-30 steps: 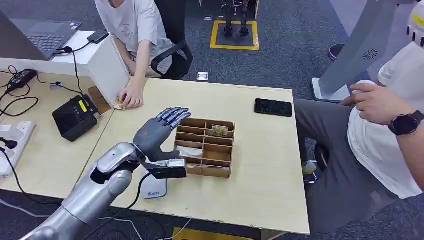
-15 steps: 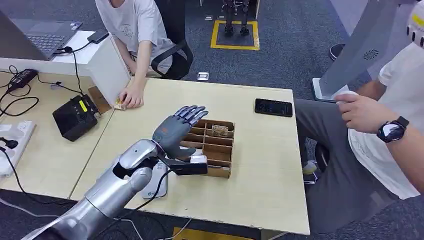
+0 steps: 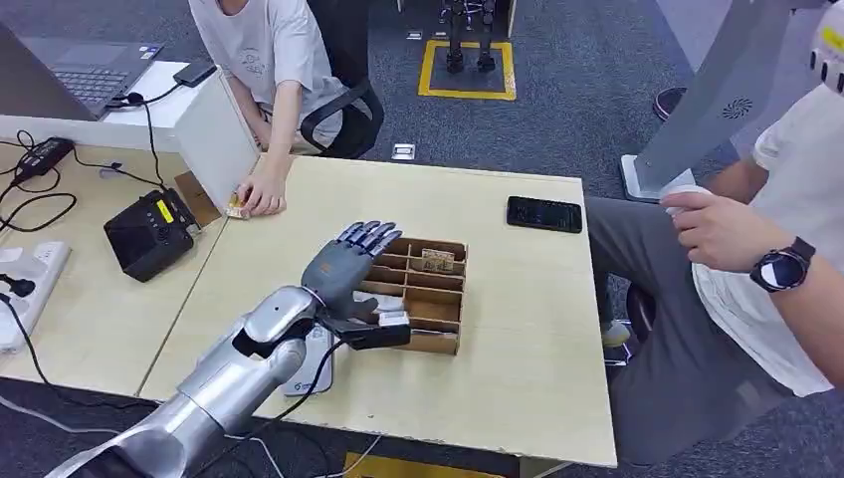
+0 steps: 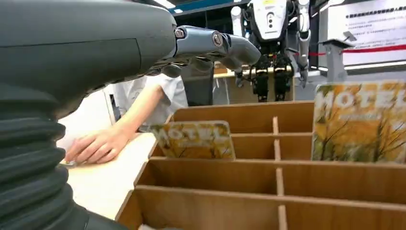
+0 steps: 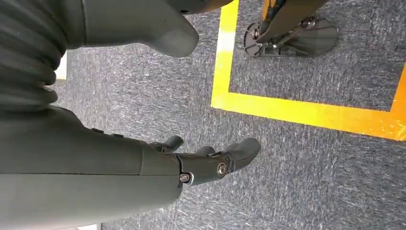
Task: Pass the card to the sensor for recognition and then transmit it.
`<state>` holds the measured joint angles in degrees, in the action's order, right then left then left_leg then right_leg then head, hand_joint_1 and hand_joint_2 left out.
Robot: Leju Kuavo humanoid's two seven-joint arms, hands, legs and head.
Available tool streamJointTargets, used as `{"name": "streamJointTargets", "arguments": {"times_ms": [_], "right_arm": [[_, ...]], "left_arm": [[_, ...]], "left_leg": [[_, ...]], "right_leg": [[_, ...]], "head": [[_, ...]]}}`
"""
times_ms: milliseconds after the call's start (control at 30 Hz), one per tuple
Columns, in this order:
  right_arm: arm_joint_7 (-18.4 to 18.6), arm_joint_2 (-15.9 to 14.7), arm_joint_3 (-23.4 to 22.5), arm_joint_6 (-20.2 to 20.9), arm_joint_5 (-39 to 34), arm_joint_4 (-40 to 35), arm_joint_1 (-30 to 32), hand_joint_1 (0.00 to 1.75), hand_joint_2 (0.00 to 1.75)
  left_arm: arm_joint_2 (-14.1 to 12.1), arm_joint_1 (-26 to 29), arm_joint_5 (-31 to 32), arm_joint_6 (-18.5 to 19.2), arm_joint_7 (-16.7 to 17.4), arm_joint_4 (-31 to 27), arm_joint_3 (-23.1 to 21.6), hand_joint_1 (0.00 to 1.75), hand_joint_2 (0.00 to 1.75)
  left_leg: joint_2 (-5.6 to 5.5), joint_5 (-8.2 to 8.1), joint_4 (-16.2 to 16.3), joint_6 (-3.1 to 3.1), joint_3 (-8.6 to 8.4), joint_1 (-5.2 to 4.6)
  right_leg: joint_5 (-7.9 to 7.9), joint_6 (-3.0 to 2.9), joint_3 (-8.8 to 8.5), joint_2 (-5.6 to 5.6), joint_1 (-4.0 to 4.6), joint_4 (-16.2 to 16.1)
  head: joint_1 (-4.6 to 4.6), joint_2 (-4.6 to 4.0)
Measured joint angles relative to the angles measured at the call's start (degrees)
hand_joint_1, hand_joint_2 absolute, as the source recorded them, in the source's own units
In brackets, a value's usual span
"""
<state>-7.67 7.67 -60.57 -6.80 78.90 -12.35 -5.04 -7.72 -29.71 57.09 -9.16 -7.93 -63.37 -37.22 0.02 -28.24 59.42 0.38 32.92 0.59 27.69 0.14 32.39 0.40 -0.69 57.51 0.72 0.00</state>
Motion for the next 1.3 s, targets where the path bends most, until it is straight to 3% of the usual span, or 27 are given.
{"name": "streamJointTargets", "arguments": {"times_ms": [633,833,1300], "right_arm": [[0.1,0.0,0.0,-0.2,0.0,0.0,0.0,0.00,1.75],[0.0,0.0,0.0,-0.2,0.0,0.0,0.0,0.00,1.75],[0.0,0.0,0.0,-0.2,0.0,0.0,0.0,0.00,1.75]], "left_arm": [[-0.1,-0.1,0.8,-1.2,-0.2,1.6,0.6,0.00,1.75],[-0.2,-0.1,-2.5,0.0,-2.6,0.7,1.6,0.00,1.75],[-0.7,-0.1,-3.0,1.7,-3.0,-1.1,2.3,0.00,1.75]], "left_leg": [[0.00,0.00,0.0,0.00,0.00,0.01],[-0.01,0.00,0.0,0.00,0.00,0.00],[-0.01,0.00,0.0,0.00,0.01,0.01]], "right_leg": [[0.00,0.00,-0.01,-0.02,0.00,0.0],[0.00,0.00,-0.01,-0.02,0.00,0.0],[0.00,0.00,-0.02,-0.03,0.00,0.0]], "head": [[0.00,0.00],[0.00,0.00],[0.00,0.00]]}}
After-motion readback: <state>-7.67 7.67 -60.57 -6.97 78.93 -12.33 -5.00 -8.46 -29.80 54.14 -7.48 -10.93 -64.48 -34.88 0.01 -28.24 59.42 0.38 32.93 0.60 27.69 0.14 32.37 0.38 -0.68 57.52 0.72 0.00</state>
